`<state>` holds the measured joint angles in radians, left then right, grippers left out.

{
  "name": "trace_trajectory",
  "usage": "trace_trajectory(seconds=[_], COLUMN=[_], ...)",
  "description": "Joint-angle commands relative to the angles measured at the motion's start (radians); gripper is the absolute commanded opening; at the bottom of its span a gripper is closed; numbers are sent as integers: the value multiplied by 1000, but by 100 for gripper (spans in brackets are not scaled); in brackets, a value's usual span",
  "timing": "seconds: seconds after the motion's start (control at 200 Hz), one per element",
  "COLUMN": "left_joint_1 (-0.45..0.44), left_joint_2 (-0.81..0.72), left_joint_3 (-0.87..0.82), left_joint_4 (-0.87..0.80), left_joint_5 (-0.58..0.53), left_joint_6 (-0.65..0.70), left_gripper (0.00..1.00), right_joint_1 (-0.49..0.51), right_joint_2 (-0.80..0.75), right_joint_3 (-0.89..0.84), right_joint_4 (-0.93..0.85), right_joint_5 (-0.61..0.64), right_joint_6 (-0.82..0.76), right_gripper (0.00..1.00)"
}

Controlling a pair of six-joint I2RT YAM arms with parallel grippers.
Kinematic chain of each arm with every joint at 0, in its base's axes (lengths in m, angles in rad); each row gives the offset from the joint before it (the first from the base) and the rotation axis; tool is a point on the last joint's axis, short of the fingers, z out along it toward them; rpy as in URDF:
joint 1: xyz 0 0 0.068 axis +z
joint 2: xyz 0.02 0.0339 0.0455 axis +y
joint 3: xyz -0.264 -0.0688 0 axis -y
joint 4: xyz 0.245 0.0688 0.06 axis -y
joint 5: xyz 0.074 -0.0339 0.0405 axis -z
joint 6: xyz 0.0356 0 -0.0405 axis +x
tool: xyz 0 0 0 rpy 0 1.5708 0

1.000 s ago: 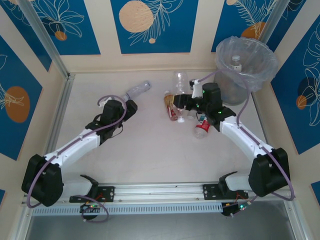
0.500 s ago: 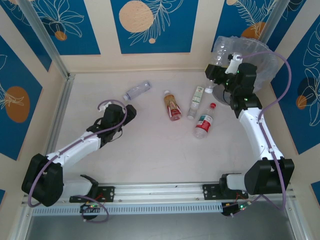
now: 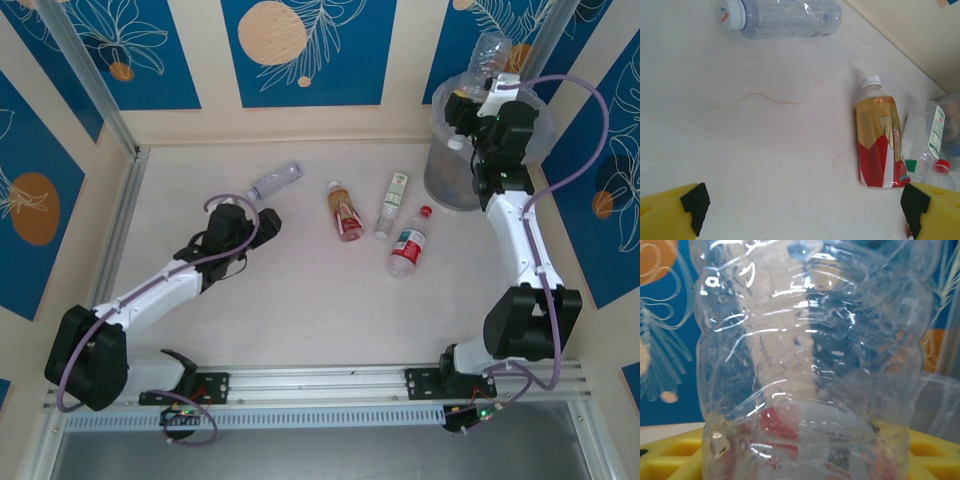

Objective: Put the plastic bottles in the bin

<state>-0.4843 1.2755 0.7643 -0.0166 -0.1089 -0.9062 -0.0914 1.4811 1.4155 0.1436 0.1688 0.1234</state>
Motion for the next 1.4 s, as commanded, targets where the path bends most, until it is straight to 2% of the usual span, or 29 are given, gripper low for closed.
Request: trace_trajectory(seconds=[0.0, 0.13, 0.36, 0.465, 0.61, 0.905, 1.045, 1.225, 1.395], left_joint_1=[8, 7, 6, 6, 5, 4, 5, 2, -2], left_joint_2=[18, 34, 46, 44, 41, 49, 49, 59, 65], left_joint_3=[26, 24, 26, 24, 17, 15, 10, 17, 16], left_joint_4=[25, 41, 43, 38, 40, 42, 47, 43, 42], left_joint_5=[30, 45, 58, 60, 59, 66, 63, 70, 68], left_joint_6=[23, 9, 0, 1, 1, -1, -5, -5, -11], left_gripper=[100, 100, 100, 99, 100, 99, 100, 100, 99], right_joint_1=[-16, 2, 80, 91, 101, 111, 96, 54, 11], right_joint_2=[42, 86, 181, 205, 202, 206, 206, 227, 278], right_joint_3=[64, 72, 59, 61, 67, 1, -44, 23, 165], right_joint_4=[98, 178, 362, 400, 363, 414, 428, 258, -42], right_joint_5=[109, 117, 248, 274, 306, 353, 377, 375, 354], right_joint_6=[-130, -262, -582, -642, -646, -705, -678, -552, -398], right_gripper=[64, 64, 64, 63, 62, 62, 63, 65, 70])
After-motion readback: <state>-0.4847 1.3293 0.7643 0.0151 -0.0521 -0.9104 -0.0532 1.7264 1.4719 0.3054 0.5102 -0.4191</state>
